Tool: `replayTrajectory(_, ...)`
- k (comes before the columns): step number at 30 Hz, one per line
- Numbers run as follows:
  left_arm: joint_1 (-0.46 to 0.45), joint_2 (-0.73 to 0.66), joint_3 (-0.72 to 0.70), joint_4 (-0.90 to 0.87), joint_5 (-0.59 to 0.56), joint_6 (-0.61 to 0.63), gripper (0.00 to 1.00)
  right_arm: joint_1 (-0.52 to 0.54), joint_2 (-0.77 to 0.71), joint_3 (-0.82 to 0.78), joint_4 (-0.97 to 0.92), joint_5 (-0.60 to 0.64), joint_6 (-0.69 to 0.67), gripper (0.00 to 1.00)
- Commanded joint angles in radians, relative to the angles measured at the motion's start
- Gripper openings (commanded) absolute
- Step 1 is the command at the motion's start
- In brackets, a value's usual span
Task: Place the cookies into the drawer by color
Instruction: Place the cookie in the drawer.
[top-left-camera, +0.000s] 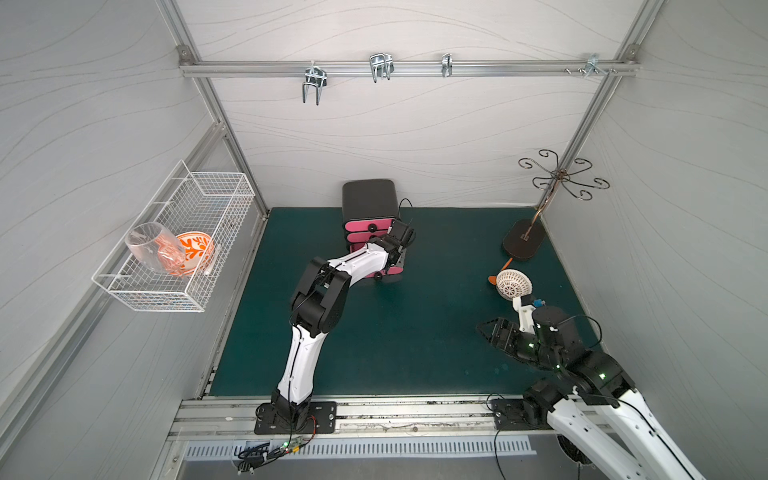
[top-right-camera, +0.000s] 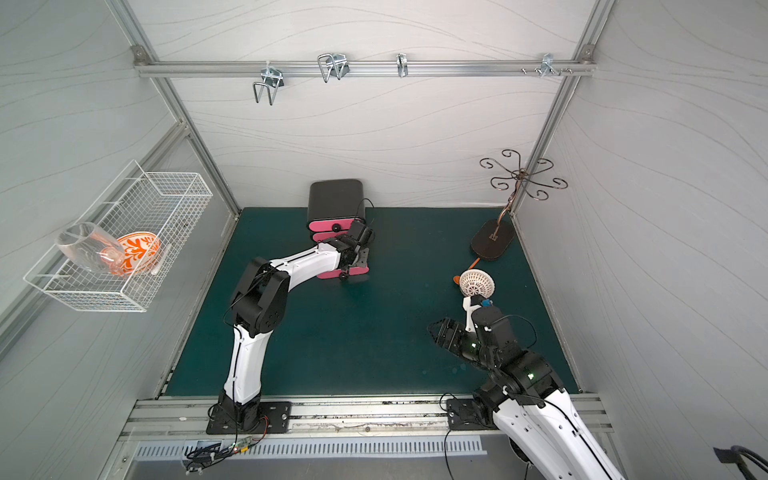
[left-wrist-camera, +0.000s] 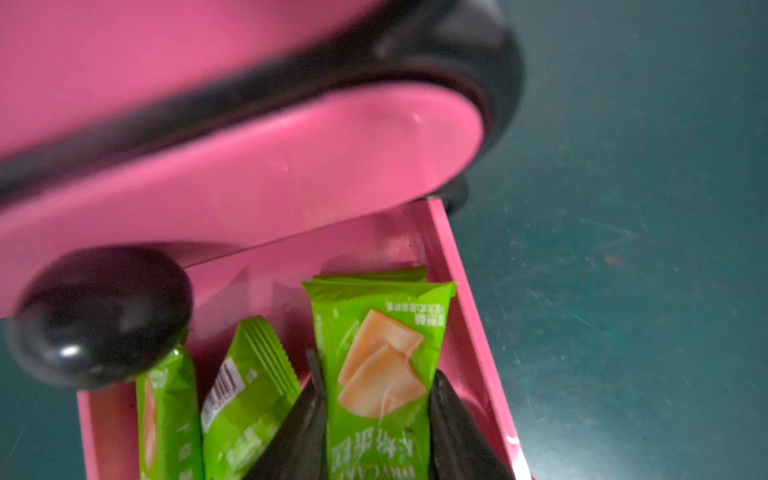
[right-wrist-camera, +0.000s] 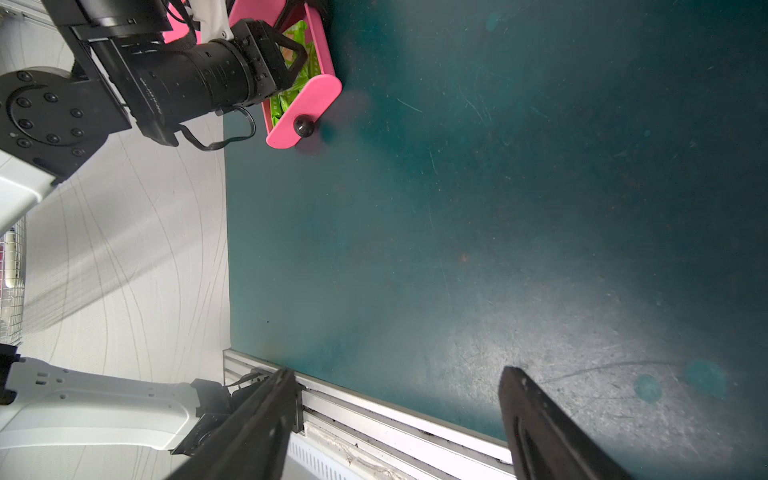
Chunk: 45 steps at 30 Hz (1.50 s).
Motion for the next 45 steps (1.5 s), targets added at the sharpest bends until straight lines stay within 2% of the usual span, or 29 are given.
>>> replayTrajectory(1,0.003,0.023,0.043,0.041,0.032,-0.033,0.42,-0.004,0.01,0.017,-0.003,-0.006,-0.004,0.81)
replayTrajectory(6,0.002,0.009,0.04,0.029,0.041,-0.038,0.56,-0.004,0.004,0.015,-0.003,-0.007,0.001,0.81)
replayTrajectory(12,0.003,-0.11,-0.029,0.046,0.081,-0.051,0.59,-0.004,0.007,0.017,0.004,-0.013,0.001,0.81)
replayTrajectory(17,0.003,-0.367,-0.275,0.186,0.168,-0.142,0.57,-0.004,0.016,0.016,0.02,-0.015,-0.005,0.81)
replayTrajectory(19,0.011,-0.469,-0.382,0.23,0.17,-0.181,0.51,-0.004,0.018,0.014,0.02,-0.018,-0.01,0.81)
replayTrajectory(21,0.039,-0.552,-0.494,0.268,0.208,-0.257,0.37,-0.004,0.016,0.014,0.018,-0.019,-0.016,0.81)
replayTrajectory(25,0.169,-0.647,-0.783,0.514,0.476,-0.565,0.0,-0.004,0.016,0.011,0.032,-0.022,-0.02,0.81)
replayTrajectory(28,0.219,-0.625,-0.935,0.712,0.558,-0.728,0.0,-0.004,0.025,0.009,0.045,-0.03,-0.019,0.81)
replayTrajectory(34,0.22,-0.458,-1.025,1.027,0.611,-0.964,0.0,-0.003,0.026,0.007,0.043,-0.037,-0.013,0.81)
replayTrajectory(40,0.22,-0.29,-1.014,1.229,0.576,-1.121,0.0,-0.002,-0.002,0.009,0.024,-0.018,-0.005,0.81)
replayTrajectory(45,0.22,-0.192,-0.973,1.328,0.578,-1.208,0.0,-0.003,-0.003,0.013,0.015,-0.01,-0.003,0.81)
